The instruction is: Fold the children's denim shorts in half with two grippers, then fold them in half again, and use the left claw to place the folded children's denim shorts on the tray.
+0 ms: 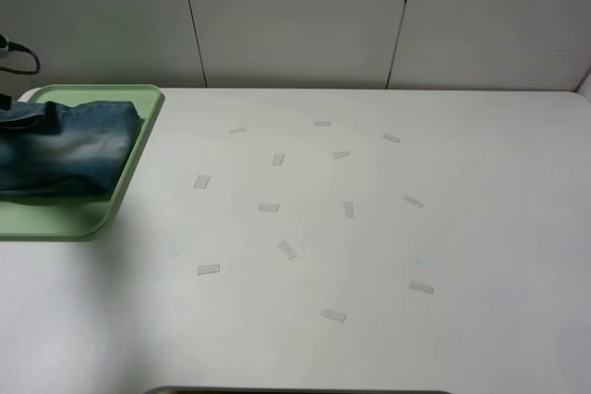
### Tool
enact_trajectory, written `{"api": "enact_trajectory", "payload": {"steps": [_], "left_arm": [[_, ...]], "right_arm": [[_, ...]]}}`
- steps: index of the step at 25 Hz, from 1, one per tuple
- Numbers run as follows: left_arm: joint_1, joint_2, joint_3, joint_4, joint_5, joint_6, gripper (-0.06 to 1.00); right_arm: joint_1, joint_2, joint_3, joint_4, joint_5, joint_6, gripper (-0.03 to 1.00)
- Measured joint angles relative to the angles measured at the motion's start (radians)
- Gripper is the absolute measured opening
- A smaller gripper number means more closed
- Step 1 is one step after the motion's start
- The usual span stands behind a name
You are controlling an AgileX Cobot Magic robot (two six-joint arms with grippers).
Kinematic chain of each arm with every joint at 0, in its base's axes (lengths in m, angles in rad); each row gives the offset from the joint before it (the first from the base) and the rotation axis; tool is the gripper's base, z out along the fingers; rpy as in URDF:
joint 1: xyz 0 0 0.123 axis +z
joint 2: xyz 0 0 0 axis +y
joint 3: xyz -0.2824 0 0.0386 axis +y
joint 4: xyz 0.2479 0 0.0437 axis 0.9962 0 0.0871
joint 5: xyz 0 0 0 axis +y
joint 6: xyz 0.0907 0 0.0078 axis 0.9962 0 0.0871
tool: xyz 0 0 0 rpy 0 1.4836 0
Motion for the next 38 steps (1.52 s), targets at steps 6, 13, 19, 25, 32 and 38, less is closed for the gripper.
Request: {"api": "enact_trajectory", "payload": {"steps": [6,13,19,25,32,38], "left_arm": [[0.000,0.005,0.000,-0.002,-0.455,0.155,0.82],[0.000,0.054,0.000,0.001,-0.589,0.341,0.82],[0.000,0.068,-0.009,0.003,-0.224,0.163,0.80],[0.000,0.068,-0.012,0.002,0.177,-0.078,0.80],[0.000,0.068,-0.012,0.001,0.217,-0.154,0.79],[0.000,0.036,-0.012,-0.001,0.156,-0.082,0.79]], "right_arm": [[0.000,0.000,0.000,0.000,0.000,0.000,0.69],[0.000,0.000,0.000,0.000,0.000,0.000,0.69],[0.000,0.000,0.000,0.000,0.000,0.000,0.69],[0.000,0.000,0.000,0.000,0.000,0.000,0.69],[0.000,0.000,0.000,0.000,0.000,0.000,0.69],[0.000,0.000,0.001,0.000,0.000,0.000,0.69]]}}
